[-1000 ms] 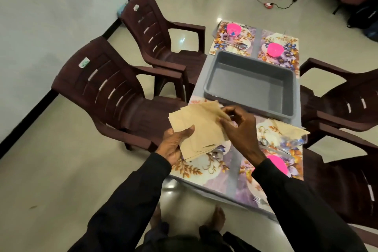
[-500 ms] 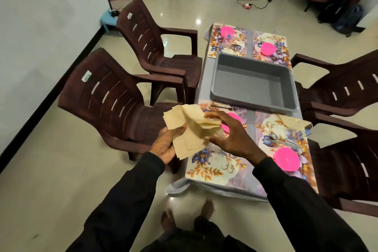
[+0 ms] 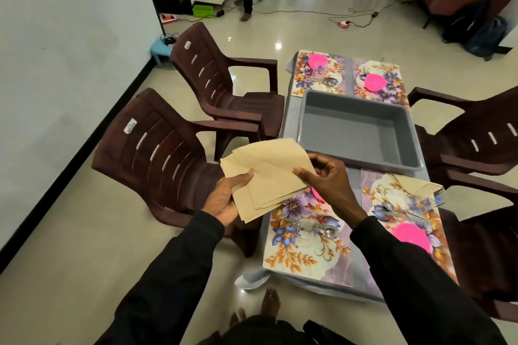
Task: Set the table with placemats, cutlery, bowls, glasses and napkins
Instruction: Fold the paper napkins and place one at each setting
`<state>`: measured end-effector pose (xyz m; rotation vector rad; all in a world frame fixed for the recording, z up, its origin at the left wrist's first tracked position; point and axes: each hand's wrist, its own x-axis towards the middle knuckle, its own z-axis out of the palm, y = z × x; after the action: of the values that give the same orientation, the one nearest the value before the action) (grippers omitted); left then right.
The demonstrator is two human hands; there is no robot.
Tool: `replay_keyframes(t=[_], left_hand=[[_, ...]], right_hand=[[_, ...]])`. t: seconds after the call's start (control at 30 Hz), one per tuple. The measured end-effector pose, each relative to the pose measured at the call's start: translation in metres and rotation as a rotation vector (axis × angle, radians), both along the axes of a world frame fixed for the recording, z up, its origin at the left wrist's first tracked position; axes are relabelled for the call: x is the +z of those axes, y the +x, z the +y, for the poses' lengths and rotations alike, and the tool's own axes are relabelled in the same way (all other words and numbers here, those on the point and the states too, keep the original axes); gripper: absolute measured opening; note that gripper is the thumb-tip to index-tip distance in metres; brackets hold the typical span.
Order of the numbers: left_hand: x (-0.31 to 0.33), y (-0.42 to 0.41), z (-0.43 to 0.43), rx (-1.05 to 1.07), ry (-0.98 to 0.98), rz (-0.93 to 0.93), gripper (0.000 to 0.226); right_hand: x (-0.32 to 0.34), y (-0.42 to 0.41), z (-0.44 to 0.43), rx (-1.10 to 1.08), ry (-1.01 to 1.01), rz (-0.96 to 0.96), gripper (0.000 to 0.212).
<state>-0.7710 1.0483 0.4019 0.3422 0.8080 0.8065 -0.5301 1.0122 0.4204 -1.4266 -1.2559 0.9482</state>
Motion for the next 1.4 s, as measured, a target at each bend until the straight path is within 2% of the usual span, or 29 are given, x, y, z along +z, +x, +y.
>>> replay_keyframes(t=[0.1,0.17,0.3,0.4,0.5,0.57,0.67,0.8,0.9,1.07,1.2,1.3,1.4], left_hand=[[0.003,0.007,0.007,-0.020,0.039,0.052,0.052],[0.006,0.011,0.008,-0.023,0.037,0.063,0.049],[0.004,0.009,0.014,-0.019,-0.033,0.061,0.051],[0.003,0.004,0.022,-0.005,-0.093,0.033,0.049],[0.009,0.001,0.031,0.015,-0.089,0.018,0.047],[0.012,-0.001,0.036,-0.019,-0.078,0.000,0.045],[0.011,-0.007,0.043,-0.064,-0.076,0.006,0.030],[0.010,-0.017,0.057,-0.164,-0.085,0.007,0.031],[0.010,-0.025,0.069,-0.214,-0.087,0.003,0.032],[0.006,-0.036,0.085,-0.299,-0.054,0.053,0.036],[0.001,-0.045,0.092,-0.367,-0.009,0.108,0.042],[-0.003,-0.049,0.094,-0.399,0.010,0.129,0.038],[-0.010,-0.049,0.093,-0.430,-0.001,0.138,0.036]], right_hand=[[0.004,0.003,0.014,0.007,-0.059,0.147,0.049],[0.007,0.004,0.020,0.021,-0.038,0.141,0.047],[0.010,0.003,0.021,0.137,0.191,-0.110,0.028],[0.007,0.001,0.018,0.269,0.343,-0.325,0.024],[0.001,-0.008,0.014,0.336,0.372,-0.462,0.025],[-0.001,-0.017,0.011,0.336,0.343,-0.455,0.029],[0.002,-0.029,0.006,0.287,0.272,-0.324,0.027],[0.002,-0.050,0.004,0.218,0.215,-0.264,0.021],[0.001,-0.065,0.004,0.071,0.150,-0.217,0.038],[-0.005,-0.092,0.004,0.053,0.177,-0.459,0.031],[-0.009,-0.110,0.002,-0.183,0.204,-0.396,0.024],[-0.010,-0.112,0.009,-0.281,0.003,-0.306,0.013],[-0.018,-0.108,0.014,-0.191,-0.270,-0.269,0.024]])
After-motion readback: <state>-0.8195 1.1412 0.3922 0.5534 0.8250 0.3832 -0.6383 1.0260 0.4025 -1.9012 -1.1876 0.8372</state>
